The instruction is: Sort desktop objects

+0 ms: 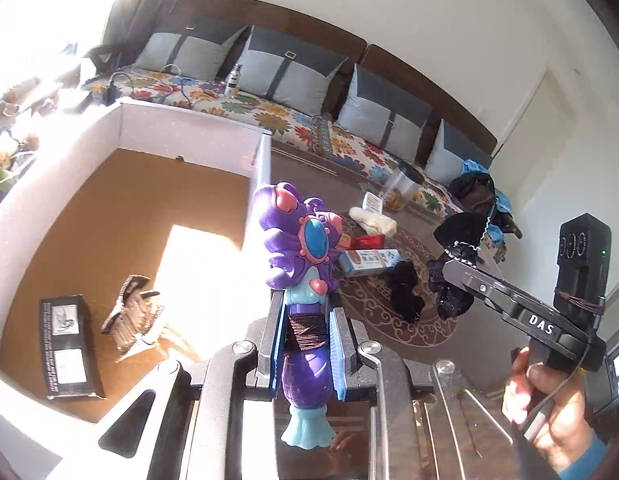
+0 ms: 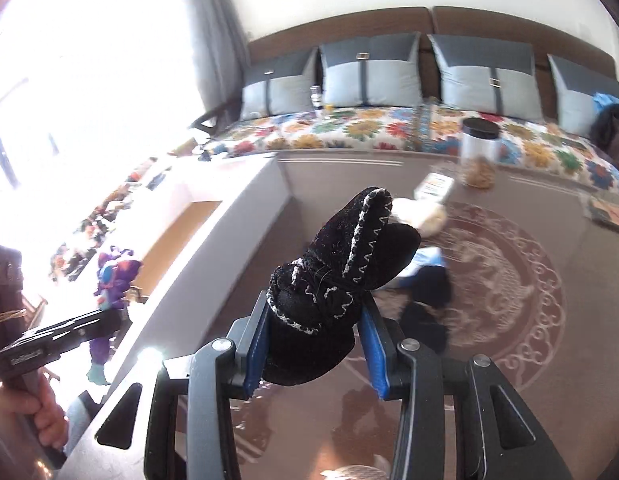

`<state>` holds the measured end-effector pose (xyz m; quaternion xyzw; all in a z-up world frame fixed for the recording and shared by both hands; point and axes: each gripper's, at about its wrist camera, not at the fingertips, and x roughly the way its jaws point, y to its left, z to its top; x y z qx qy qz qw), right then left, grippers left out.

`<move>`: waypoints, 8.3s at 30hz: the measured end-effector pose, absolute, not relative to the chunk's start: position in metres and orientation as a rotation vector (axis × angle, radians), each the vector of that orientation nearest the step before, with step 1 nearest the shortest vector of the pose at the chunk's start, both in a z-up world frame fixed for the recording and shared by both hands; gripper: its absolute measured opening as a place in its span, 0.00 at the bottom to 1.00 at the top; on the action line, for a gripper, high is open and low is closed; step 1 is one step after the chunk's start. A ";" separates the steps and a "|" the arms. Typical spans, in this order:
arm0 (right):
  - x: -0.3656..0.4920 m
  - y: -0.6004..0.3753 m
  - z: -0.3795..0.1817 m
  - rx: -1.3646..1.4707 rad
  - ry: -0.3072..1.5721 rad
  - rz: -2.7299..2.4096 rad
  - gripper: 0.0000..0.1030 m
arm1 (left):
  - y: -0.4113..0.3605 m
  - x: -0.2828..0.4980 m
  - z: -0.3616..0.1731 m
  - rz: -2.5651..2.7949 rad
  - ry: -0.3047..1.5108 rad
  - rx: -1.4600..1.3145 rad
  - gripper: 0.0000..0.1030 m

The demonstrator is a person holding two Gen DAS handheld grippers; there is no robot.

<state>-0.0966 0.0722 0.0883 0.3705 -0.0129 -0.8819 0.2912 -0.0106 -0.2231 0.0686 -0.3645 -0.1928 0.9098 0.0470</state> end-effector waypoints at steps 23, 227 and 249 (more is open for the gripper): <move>-0.026 -0.040 0.066 0.858 0.197 -2.261 1.00 | -0.276 0.014 0.047 2.941 -0.527 -1.284 0.70; -0.107 0.219 -0.071 1.434 0.028 -2.802 1.00 | -0.087 -0.206 -0.079 2.699 0.012 -1.560 1.00; -0.107 0.218 -0.071 1.432 0.028 -2.802 1.00 | -0.085 -0.216 -0.077 2.710 -0.007 -1.599 1.00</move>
